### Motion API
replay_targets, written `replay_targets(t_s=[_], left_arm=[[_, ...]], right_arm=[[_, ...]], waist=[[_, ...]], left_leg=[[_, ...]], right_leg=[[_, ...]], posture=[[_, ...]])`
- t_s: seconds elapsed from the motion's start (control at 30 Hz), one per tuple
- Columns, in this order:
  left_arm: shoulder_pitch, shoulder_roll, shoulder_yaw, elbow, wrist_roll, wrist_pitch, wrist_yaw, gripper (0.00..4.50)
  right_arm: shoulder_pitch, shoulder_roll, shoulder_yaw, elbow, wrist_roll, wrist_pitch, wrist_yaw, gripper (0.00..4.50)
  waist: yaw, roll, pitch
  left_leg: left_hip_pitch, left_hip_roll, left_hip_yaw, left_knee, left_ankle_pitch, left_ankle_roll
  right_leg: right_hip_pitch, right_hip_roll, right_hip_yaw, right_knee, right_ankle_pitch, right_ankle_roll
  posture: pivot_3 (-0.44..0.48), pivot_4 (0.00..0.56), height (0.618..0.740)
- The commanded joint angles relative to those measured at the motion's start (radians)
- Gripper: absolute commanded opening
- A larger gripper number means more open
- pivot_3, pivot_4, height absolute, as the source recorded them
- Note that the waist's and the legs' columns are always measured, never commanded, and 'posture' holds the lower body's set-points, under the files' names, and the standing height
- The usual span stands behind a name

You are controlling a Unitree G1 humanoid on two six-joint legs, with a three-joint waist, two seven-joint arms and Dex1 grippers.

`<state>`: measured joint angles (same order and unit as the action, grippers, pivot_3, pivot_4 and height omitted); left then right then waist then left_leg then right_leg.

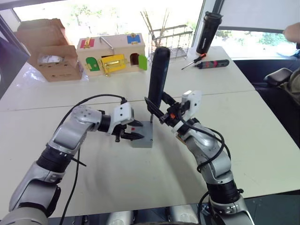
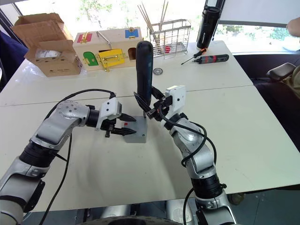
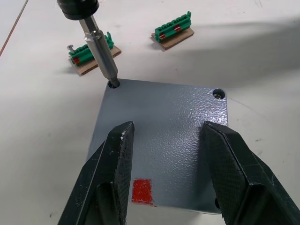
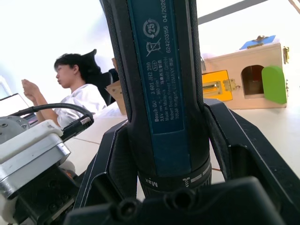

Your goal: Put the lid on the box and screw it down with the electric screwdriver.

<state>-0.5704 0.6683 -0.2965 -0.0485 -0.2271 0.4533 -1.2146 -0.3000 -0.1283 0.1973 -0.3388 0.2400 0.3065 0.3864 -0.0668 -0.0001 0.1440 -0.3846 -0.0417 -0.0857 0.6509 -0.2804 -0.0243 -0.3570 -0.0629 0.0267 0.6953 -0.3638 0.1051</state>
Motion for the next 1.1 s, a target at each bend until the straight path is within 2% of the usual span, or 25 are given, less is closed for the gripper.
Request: replay_targets(t_s=[0.03, 0.27, 0.6, 0.8, 1.1], left_arm=[[0.027, 0.006, -0.020, 0.037, 0.026, 0.028, 0.009, 2.34], [0.031, 0.007, -0.016, 0.027, 0.024, 0.040, 0.008, 2.34], [0.032, 0.006, -0.018, 0.027, 0.027, 0.033, 0.010, 2.34], [0.032, 0.006, -0.019, 0.024, 0.027, 0.032, 0.009, 2.34], [0.027, 0.003, -0.023, 0.026, 0.029, 0.028, 0.006, 2.34]], right_arm=[[0.036, -0.004, 0.068, 0.051, -0.019, 0.023, 0.031, 1.85], [0.025, 0.004, 0.083, 0.092, -0.041, 0.037, 0.034, 1.85], [0.035, 0.049, 0.047, 0.173, -0.035, 0.009, 0.016, 1.85], [0.087, 0.038, 0.039, 0.167, -0.035, -0.014, 0.027, 1.85], [0.087, 0.046, 0.052, 0.194, -0.052, -0.024, 0.016, 1.85]], waist=[[0.000, 0.000, -0.006], [0.000, -0.002, -0.010], [0.000, -0.002, -0.011], [0.002, -0.002, -0.015], [0.005, -0.002, -0.015]], left_leg=[[0.001, 0.000, 0.000, -0.001, 0.000, 0.000], [0.011, 0.001, -0.001, -0.005, -0.001, 0.001], [0.012, 0.001, -0.002, -0.005, -0.002, 0.002], [0.012, 0.001, -0.002, -0.006, -0.003, 0.005], [0.013, 0.001, -0.003, -0.006, -0.005, 0.008]], right_leg=[[0.000, 0.000, 0.000, 0.000, 0.000, 0.000], [0.011, 0.000, 0.001, -0.008, -0.001, -0.003], [0.014, 0.000, 0.002, -0.011, -0.002, -0.003], [0.014, 0.000, 0.002, -0.012, -0.002, -0.003], [0.015, 0.000, 0.002, -0.014, -0.002, -0.004]], posture=[[0.000, 0.150, 0.740], [0.000, 0.150, 0.740], [0.000, 0.150, 0.740], [0.000, 0.150, 0.740], [0.000, 0.150, 0.740]])
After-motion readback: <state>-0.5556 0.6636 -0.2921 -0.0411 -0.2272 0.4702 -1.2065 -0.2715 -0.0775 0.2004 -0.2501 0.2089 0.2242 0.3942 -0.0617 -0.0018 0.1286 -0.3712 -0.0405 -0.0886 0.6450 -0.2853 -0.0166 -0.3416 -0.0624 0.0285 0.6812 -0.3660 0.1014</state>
